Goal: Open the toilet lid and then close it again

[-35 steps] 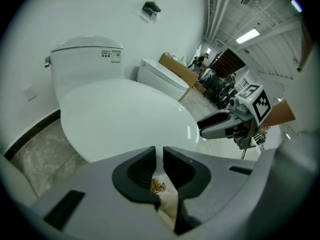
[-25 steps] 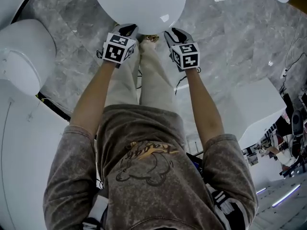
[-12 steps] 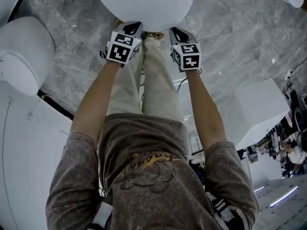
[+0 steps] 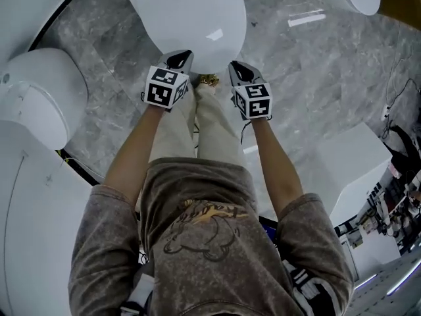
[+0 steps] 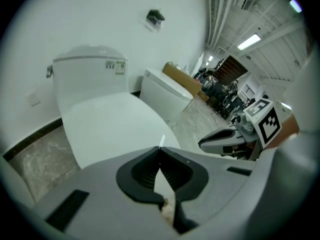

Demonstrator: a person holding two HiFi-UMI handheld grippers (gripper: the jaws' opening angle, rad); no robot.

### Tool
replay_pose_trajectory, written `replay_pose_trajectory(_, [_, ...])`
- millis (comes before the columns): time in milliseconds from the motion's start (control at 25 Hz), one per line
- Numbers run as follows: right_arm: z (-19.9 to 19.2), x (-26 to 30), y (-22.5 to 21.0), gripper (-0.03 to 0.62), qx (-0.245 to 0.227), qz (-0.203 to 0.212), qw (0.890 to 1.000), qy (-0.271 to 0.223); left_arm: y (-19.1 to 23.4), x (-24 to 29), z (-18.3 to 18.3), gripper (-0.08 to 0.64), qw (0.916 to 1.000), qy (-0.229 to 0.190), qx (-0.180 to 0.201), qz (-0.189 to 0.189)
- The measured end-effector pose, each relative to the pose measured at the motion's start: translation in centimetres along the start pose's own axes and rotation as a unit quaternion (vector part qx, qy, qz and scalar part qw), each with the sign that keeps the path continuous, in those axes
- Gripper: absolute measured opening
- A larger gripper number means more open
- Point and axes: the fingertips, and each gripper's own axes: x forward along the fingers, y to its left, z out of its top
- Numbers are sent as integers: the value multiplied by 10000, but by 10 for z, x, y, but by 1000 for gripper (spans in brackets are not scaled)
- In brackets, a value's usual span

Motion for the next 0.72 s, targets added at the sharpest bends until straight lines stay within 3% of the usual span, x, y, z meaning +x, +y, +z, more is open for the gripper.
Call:
replay_pose_trajectory(160, [98,-62,21,32,-270,12,9964,-805,-17,-74,99,9,9967,-751,264,132])
replay_pose_trajectory(360, [217,-160,65,28,-445,336,9784,-1990,-56,-183,202,9,9835,-1667,693,94])
replay_pose_trajectory(560, [285,-255,118,28,-835,524,9520,-2897,-91,-286,257,9,9609,-2532,1100,202])
replay_pose_trajectory(720, [292,-305,145,28,-905,523,9371,-3330,-111,-341,265,9,9444,-3069,1164,200])
